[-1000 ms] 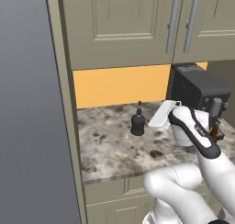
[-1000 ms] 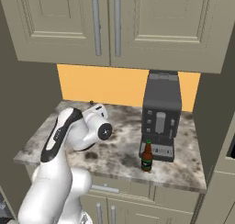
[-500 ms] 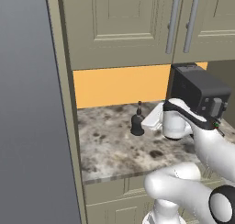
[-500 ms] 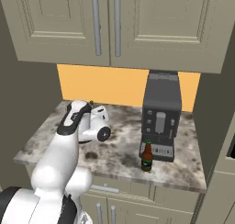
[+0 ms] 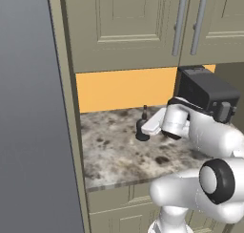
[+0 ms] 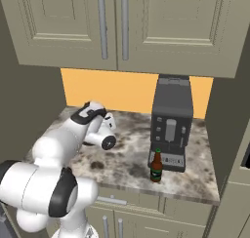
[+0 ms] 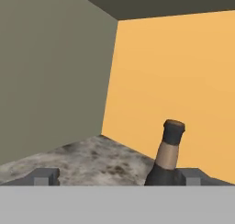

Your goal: Move the drinks to the dining counter.

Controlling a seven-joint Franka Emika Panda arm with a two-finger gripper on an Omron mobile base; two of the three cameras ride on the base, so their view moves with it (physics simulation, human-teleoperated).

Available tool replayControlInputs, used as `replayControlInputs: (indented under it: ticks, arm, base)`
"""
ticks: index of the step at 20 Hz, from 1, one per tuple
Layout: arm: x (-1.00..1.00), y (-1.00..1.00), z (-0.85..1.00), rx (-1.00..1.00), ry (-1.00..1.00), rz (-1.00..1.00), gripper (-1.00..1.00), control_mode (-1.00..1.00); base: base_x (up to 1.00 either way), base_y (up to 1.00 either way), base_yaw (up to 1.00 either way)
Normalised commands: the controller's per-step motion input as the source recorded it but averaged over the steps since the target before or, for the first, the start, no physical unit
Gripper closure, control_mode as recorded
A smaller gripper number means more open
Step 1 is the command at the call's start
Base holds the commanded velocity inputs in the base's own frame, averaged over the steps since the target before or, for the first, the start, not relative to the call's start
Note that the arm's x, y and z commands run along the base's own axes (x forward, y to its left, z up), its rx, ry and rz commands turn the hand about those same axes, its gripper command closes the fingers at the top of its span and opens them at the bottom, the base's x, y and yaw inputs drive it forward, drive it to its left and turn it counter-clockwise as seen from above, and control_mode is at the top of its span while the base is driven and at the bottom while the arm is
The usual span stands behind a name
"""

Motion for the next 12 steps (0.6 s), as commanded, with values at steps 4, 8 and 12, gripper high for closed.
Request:
replayControlInputs:
  ticks: [4,8,12]
  arm:
    - [0.24,0.00,0.00,0.00,0.00,-0.04,-1.00,-1.00]
    - [0.18,-0.02,0.00,0.01,0.00,-0.02,-1.00,-1.00]
    - [0.16,-0.12,0.00,0.05,0.00,-0.03,-1.00,-1.00]
  base:
    - [0.00,0.00,0.00]
    - [0.00,0.00,0.00]
    - [0.00,0.00,0.00]
